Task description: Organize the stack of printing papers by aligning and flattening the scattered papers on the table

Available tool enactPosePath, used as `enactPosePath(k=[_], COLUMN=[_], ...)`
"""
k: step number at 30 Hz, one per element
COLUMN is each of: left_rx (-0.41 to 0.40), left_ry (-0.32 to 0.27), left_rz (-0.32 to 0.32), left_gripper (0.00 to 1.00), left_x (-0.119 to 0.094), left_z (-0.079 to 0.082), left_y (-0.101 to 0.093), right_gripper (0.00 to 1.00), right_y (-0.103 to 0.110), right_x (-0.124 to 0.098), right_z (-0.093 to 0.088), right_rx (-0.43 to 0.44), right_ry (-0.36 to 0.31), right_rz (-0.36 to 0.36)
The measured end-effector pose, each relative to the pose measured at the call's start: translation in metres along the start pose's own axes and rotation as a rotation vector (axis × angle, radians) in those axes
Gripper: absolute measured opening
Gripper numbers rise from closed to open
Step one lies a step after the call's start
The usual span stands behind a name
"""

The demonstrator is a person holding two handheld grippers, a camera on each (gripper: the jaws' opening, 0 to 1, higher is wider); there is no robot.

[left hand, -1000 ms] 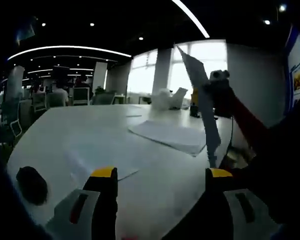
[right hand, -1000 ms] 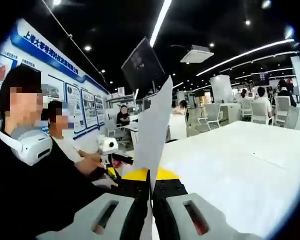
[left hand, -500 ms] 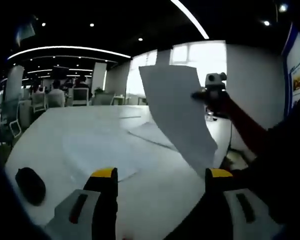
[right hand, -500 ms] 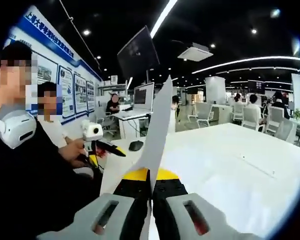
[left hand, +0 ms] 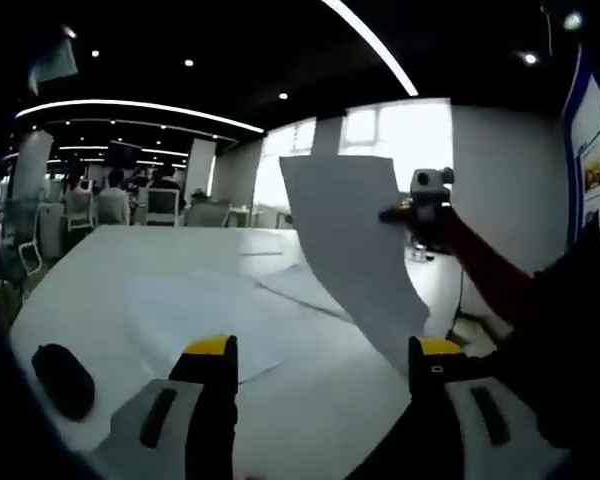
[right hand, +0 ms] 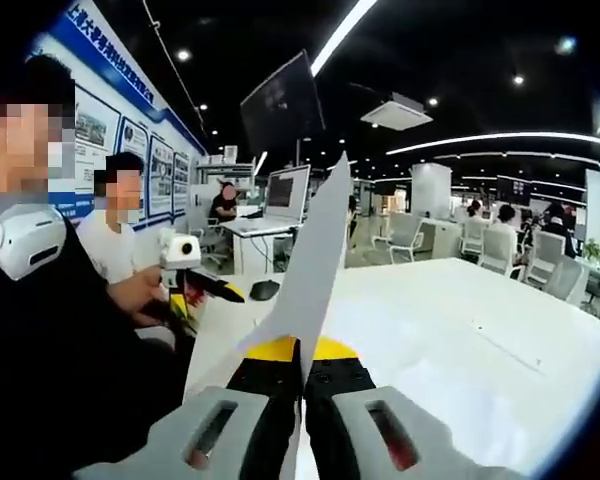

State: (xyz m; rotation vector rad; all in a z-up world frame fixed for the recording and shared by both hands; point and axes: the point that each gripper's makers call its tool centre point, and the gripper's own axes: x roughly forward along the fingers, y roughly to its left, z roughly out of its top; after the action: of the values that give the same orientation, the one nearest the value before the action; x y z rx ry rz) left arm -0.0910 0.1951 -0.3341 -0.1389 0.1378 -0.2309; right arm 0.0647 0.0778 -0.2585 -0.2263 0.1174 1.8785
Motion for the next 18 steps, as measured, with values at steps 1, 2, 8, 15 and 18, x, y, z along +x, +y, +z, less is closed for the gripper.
enactPosePath(k=[1, 2, 8, 15, 18], left_rx=[-0.001, -0.001, -0.004, -0.004, -0.015], left_ry=[-0.001, -0.003, -0.032, -0.093, -0.102], left_rz=[0.0, 0.002, -0.003, -0.02, -0.021], left_gripper=[0.72, 0.72, 0.73, 0.74, 0.74], left_x=[0.0, 0.002, 0.001, -0.003, -0.004], left_z=[0.0, 0.0, 0.007, 0.02, 0.021], left_y=[-0.001, -0.006, -0.001, 0.009, 0.013], right_gripper=[0.0, 0.0, 0.0, 0.0, 0.0], right_y=[0.0, 0.0, 0.001, 0.005, 0.006], right_x=[0.0, 0.0, 0.002, 0.005, 0.005], right_z=[0.0, 0.001, 0.002, 0.0, 0.0], right_rx=[-0.001, -0.002, 0.002, -0.012, -0.015], right_ry=[0.0, -0.002, -0.004, 0.008, 0.009], right_rz=[0.0, 0.001, 0.0, 0.015, 0.02])
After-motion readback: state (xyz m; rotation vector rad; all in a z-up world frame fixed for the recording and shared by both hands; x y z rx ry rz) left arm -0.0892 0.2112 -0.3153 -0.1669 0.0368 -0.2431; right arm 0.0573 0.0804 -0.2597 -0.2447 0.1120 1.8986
